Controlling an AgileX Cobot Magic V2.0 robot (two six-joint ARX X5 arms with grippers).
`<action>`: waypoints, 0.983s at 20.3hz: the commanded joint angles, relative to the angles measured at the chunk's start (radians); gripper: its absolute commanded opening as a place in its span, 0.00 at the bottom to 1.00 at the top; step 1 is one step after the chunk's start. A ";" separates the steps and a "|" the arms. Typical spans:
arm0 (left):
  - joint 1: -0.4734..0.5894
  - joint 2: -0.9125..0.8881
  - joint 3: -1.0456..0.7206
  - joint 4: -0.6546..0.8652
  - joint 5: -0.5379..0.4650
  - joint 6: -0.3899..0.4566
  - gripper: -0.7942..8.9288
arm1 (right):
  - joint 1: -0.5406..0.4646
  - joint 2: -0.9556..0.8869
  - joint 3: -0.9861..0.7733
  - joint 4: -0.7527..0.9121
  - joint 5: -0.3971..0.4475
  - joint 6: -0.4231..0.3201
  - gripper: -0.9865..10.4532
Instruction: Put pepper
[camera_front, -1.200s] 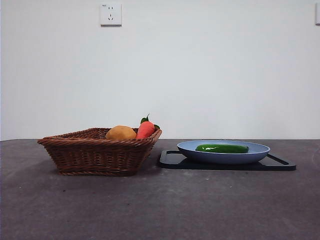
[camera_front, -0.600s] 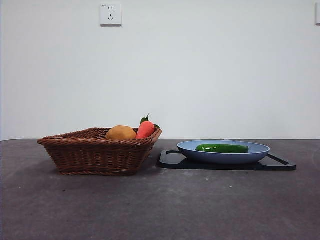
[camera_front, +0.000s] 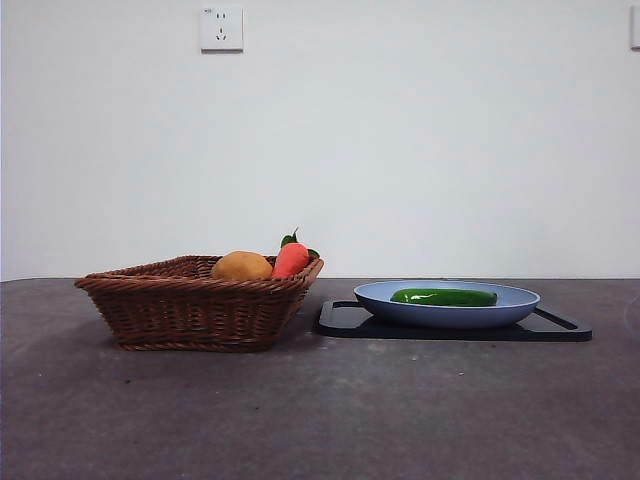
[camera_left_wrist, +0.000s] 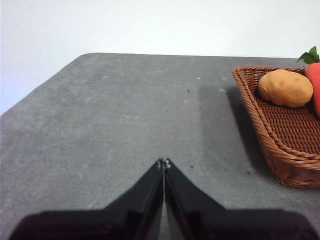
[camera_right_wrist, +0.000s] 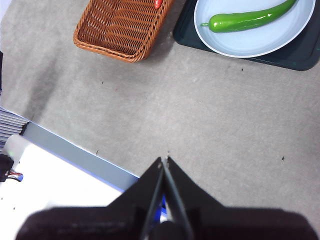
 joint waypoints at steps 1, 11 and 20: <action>0.003 -0.003 -0.003 0.012 0.002 -0.008 0.09 | 0.002 0.006 0.020 0.010 0.000 0.000 0.10; 0.003 -0.003 -0.003 0.012 0.002 -0.008 0.09 | -0.181 -0.389 -0.423 0.691 0.028 -0.086 0.10; 0.003 -0.003 -0.003 0.012 0.002 -0.008 0.09 | -0.194 -0.726 -1.022 1.191 0.087 -0.032 0.10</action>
